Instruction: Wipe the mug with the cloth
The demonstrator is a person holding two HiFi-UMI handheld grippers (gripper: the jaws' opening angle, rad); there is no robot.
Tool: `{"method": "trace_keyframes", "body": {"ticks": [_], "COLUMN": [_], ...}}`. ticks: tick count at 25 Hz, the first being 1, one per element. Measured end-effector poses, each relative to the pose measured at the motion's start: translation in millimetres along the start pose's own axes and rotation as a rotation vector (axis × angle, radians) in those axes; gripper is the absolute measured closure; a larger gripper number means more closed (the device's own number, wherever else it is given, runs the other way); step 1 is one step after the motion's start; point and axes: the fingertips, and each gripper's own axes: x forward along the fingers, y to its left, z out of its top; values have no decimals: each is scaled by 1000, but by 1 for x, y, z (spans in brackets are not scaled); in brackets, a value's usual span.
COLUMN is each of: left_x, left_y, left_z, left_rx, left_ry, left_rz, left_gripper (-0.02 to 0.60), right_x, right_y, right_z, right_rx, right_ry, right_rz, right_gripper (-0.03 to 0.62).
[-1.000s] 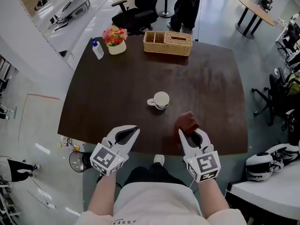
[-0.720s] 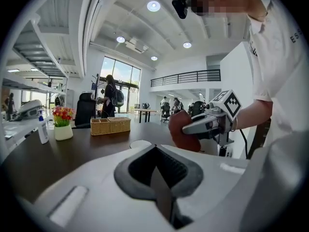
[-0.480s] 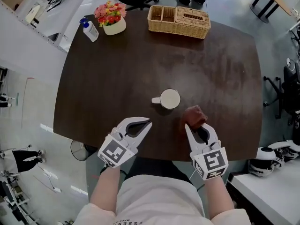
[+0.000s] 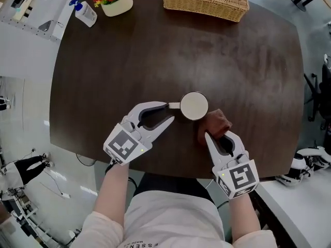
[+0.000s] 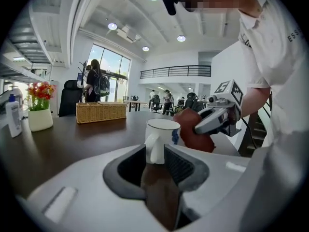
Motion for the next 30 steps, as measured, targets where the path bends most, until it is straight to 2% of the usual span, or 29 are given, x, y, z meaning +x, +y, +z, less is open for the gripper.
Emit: {"method": "trace_keyframes", "body": {"ticks": [5, 7, 10, 13, 18, 20, 22, 30], "left_x": [8, 8, 13, 22, 32, 31, 28, 16], "left_y": [10, 13, 17, 18, 11, 8, 4, -3], "left_z": [1, -6, -8, -5, -5, -3, -5, -9], "left_rx": [34, 75, 102, 114, 181, 195, 208, 228], "left_ry": [5, 25, 26, 11, 25, 30, 36, 52], "left_rz": [-29, -40, -64, -113, -206, -222, -230, -240], "left_gripper": [465, 429, 410, 410, 410, 421, 494, 497], "right_x": [13, 15, 17, 21, 34, 39, 44, 67], "right_y": [14, 18, 26, 35, 53, 63, 72, 83], "right_z": [-10, -12, -17, -22, -18, -17, -17, -8], "right_rx": [-3, 5, 10, 4, 48, 27, -10, -54], "right_ry": [34, 42, 56, 68, 74, 80, 82, 75], "right_rz": [64, 77, 110, 144, 176, 210, 241, 264], "right_gripper": [514, 514, 514, 514, 514, 514, 514, 514]}}
